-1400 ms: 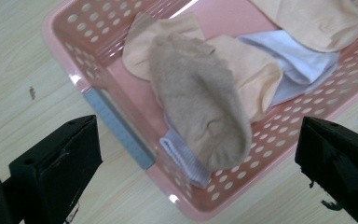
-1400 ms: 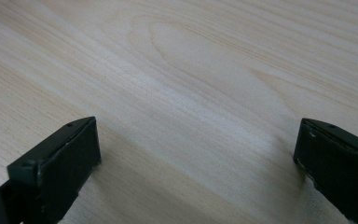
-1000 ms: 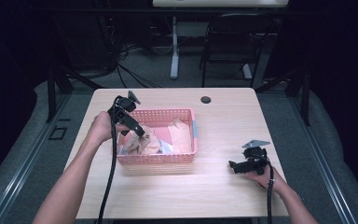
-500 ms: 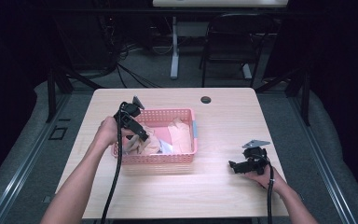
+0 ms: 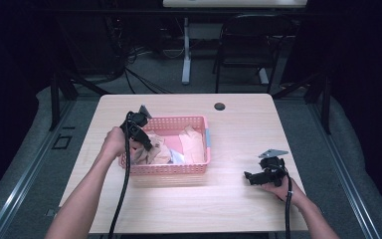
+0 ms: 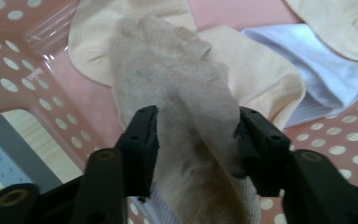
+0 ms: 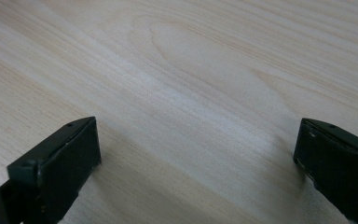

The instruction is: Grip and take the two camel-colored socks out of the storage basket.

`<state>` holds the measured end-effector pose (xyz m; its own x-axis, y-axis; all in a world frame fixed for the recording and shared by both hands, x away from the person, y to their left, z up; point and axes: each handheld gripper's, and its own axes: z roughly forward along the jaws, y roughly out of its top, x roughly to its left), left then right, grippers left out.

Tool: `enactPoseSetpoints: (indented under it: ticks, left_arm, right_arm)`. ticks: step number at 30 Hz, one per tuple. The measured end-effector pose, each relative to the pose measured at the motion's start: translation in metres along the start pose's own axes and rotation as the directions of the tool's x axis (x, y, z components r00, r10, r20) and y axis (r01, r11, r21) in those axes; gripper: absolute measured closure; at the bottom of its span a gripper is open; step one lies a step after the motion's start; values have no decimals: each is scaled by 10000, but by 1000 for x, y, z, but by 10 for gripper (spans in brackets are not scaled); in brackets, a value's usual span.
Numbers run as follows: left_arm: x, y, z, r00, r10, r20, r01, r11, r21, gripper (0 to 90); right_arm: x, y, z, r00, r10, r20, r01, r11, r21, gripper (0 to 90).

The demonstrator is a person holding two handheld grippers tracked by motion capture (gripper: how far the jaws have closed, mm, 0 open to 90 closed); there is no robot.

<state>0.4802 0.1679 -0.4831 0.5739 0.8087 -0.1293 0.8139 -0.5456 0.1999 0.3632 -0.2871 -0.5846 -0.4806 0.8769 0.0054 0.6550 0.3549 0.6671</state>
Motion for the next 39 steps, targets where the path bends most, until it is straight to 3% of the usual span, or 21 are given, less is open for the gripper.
enactPoseSetpoints:
  ticks: [5,9,25,39]
  left_arm:
    - [1,0,1,10000,-5,35,5,10000,66,712]
    - [1,-1,-1,9998,10,-208,-10,10000,-20,838]
    - [-3,-2,-14,9975,465,-523,-466,9989,-18,844]
    - [-19,10,-73,9880,1174,-1000,-1227,9912,-487,853]
  right_arm:
    - [0,0,0,10000,0,1,0,10000,-1,0]
    - [0,0,0,10000,5,5,-5,10000,1,0]
    - [0,0,0,10000,-5,45,5,10000,14,0]
    - [0,0,0,10000,-3,43,3,10000,17,0]
